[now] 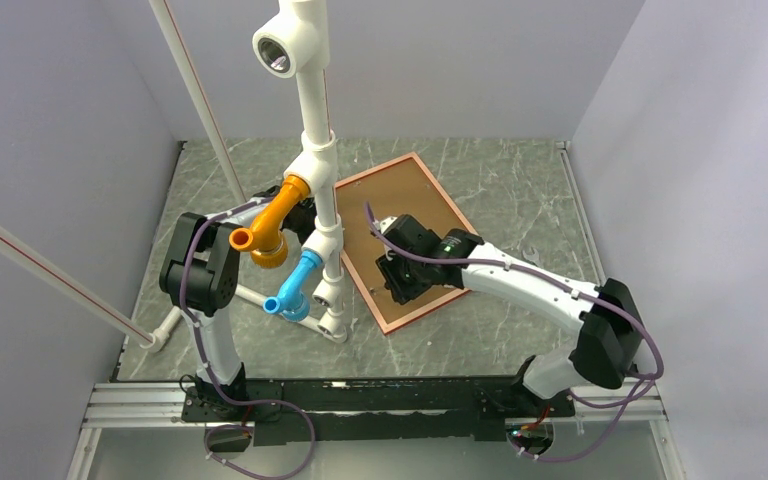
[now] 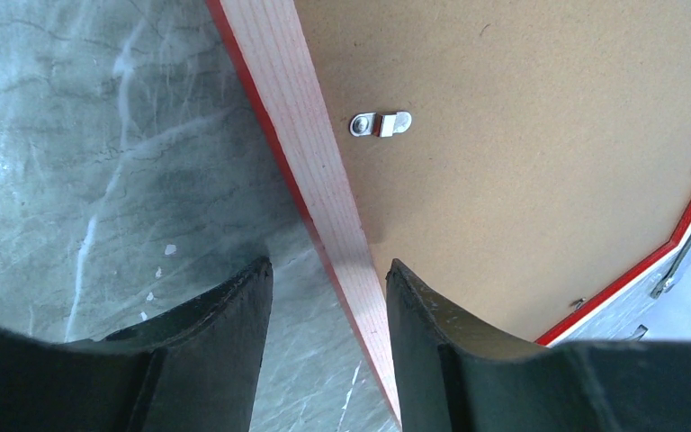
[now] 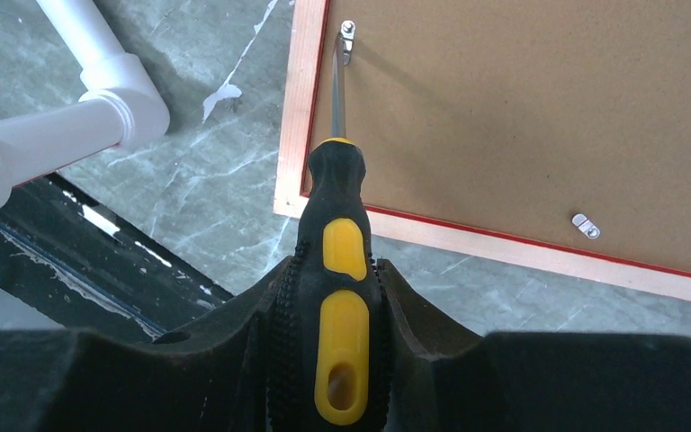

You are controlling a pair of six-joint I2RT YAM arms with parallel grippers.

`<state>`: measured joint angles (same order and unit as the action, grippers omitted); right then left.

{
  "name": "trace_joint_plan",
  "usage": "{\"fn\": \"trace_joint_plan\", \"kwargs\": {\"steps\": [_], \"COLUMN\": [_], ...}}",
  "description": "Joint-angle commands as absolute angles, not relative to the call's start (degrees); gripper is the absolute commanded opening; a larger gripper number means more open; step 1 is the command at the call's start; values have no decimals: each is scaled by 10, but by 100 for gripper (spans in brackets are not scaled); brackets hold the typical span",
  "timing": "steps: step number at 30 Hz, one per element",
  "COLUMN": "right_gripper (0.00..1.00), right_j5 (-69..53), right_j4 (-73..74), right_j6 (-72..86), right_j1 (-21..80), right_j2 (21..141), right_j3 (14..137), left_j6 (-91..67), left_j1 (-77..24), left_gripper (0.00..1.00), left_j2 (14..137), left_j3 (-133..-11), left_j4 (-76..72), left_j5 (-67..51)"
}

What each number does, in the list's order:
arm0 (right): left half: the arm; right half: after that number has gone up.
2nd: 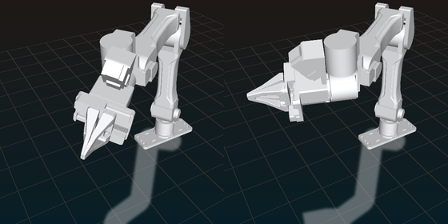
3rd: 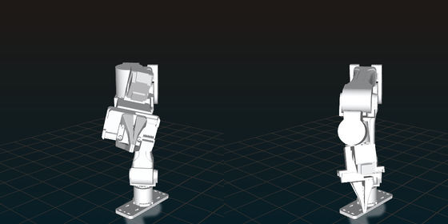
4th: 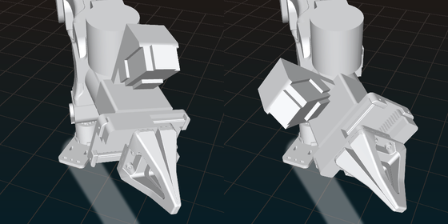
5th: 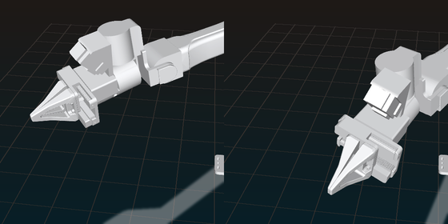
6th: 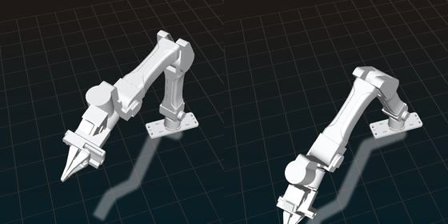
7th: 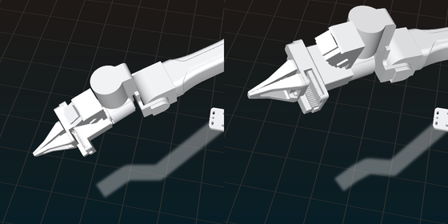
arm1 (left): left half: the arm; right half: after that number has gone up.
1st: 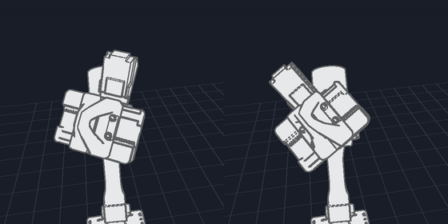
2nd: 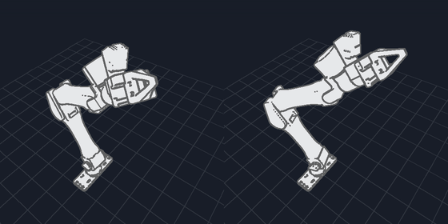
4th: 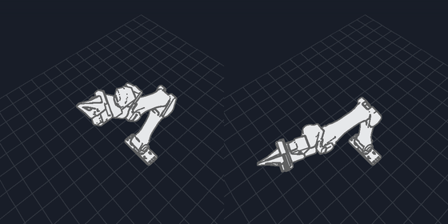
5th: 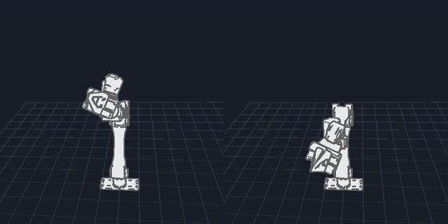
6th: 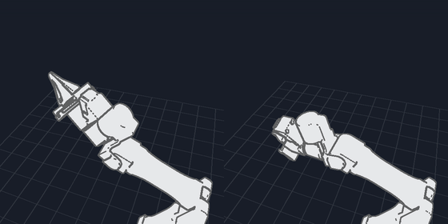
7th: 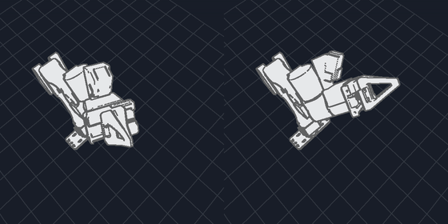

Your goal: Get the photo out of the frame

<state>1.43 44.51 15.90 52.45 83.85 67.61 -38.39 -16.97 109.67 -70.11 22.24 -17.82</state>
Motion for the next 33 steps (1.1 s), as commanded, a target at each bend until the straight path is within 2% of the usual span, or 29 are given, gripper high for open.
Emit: {"fn": "trace_joint_plan", "kwargs": {"steps": [1, 8, 12, 18, 27, 33], "right_gripper": [0, 0, 0, 0, 0, 0], "right_j5": [23, 134, 167, 264, 242, 145], "right_j4": [476, 506, 501, 502, 445, 349], "right_j6": [161, 179, 187, 198, 275, 355], "right_j1": [526, 526, 516, 461, 254, 82], "right_j2": [813, 789, 724, 663, 583, 524], "right_j3": [674, 689, 704, 687, 598, 489], "left_j6": [-373, -371, -362, -341, -312, -291], "left_j1": [-171, -171, -171, -160, -135, -133], "left_gripper": [55, 57, 60, 65, 66, 66], "left_j2": [1098, 1098, 1090, 1042, 983, 990], "left_j3": [-715, -716, -720, -724, -727, -727], "left_j4": [234, 233, 233, 224, 210, 189], "left_j5": [-157, -158, -161, -157, -215, -285]}}
